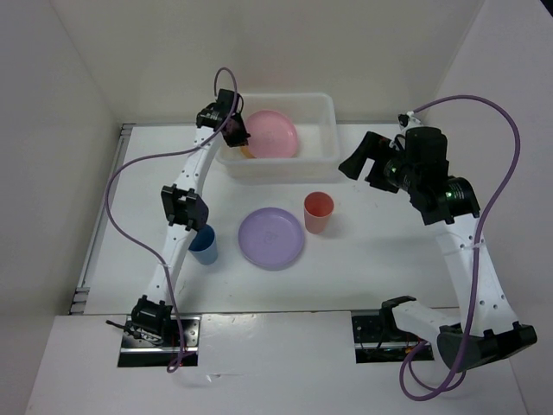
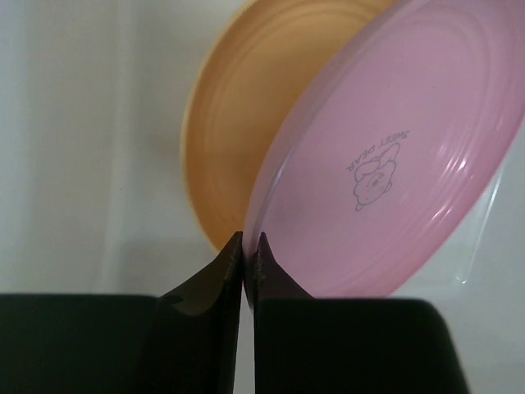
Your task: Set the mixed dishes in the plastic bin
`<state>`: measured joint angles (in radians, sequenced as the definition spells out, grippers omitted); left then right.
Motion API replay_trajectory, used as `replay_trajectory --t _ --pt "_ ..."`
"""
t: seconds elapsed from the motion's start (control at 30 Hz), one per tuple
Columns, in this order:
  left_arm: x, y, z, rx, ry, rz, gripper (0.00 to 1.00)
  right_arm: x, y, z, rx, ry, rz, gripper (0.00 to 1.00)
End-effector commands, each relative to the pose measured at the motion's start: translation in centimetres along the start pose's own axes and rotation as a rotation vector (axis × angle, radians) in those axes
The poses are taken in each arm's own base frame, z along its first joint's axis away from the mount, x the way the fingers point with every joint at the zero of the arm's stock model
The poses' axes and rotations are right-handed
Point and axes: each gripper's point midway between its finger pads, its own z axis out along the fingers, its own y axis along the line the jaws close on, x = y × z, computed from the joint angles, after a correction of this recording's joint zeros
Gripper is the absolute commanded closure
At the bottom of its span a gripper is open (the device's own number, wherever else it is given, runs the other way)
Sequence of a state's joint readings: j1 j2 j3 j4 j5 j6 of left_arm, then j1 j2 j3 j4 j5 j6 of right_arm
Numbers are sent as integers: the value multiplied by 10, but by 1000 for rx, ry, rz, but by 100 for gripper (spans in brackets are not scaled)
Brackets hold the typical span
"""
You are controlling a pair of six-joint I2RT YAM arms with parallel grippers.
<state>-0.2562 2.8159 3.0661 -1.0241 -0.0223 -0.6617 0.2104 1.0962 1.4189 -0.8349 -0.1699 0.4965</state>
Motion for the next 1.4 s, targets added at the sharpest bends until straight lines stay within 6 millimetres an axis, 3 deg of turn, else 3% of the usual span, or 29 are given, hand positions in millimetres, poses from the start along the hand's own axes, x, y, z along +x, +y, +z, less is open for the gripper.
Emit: replay_trajectory --t 0.0,0.13,0.23,0.4,0.5,0.57,0.6,0.63,0.7,0.73,0.77,0.8,0.87,0.9,0.93,0.97,1.0,1.07,1.1,1.17,1.23,1.27,1.37 --pt "-13 -4 -4 20 -48 -15 90 -9 4 -3 -28 -46 -19 5" --pt "-9 -4 0 24 -35 -15 83 -6 2 -1 -23 -38 -17 5" --pt "-15 0 1 23 -46 -31 64 -8 -3 1 -9 -47 -13 5" --pt "-47 -18 -39 108 -110 -50 55 1 -9 5 0 -31 -10 5" --pt "-69 -38 -78 174 -166 -52 52 11 -12 6 -5 -16 1 5" --pt "-83 -54 -115 236 -203 -53 49 25 -19 10 0 11 6 5" --pt "-95 -65 -143 277 -245 -47 49 28 -17 8 -16 8 16 5" --pt "-99 -71 -157 300 -257 -53 49 43 -25 13 -6 45 35 5" --pt "-107 -82 -190 348 -290 -44 48 55 -22 11 -45 61 51 5" --pt "-116 -91 -226 395 -328 -43 48 70 -29 18 -42 88 76 5" --pt "-118 -93 -244 407 -345 -41 48 78 -30 19 -54 100 90 6" --pt "-119 -105 -282 453 -376 -26 48 84 -27 16 -85 106 104 6" --pt "-115 -105 -316 468 -391 0 48 101 -31 19 -90 128 161 8" --pt "-112 -110 -352 499 -420 10 48 111 -32 17 -98 130 174 8" --pt "-109 -108 -369 503 -434 25 47 115 -34 15 -96 132 196 8" --pt "-100 -108 -382 503 -422 38 47 117 -28 14 -121 130 222 9" --pt "-97 -106 -415 522 -460 55 47 121 -28 14 -132 133 237 9" --pt "-80 -107 -456 550 -473 81 47 141 -27 17 -148 176 269 11" --pt "-78 -102 -466 541 -486 89 47 157 -34 24 -133 210 287 11" --pt "-63 -96 -491 541 -488 102 47 171 -31 31 -156 232 306 12" --pt "-49 -97 -499 546 -463 112 47 195 -40 40 -141 272 330 14" --pt "-41 -99 -512 560 -466 136 47 207 -40 44 -160 293 359 14" --pt "-31 -101 -521 567 -455 145 47 229 -29 47 -204 335 394 15"
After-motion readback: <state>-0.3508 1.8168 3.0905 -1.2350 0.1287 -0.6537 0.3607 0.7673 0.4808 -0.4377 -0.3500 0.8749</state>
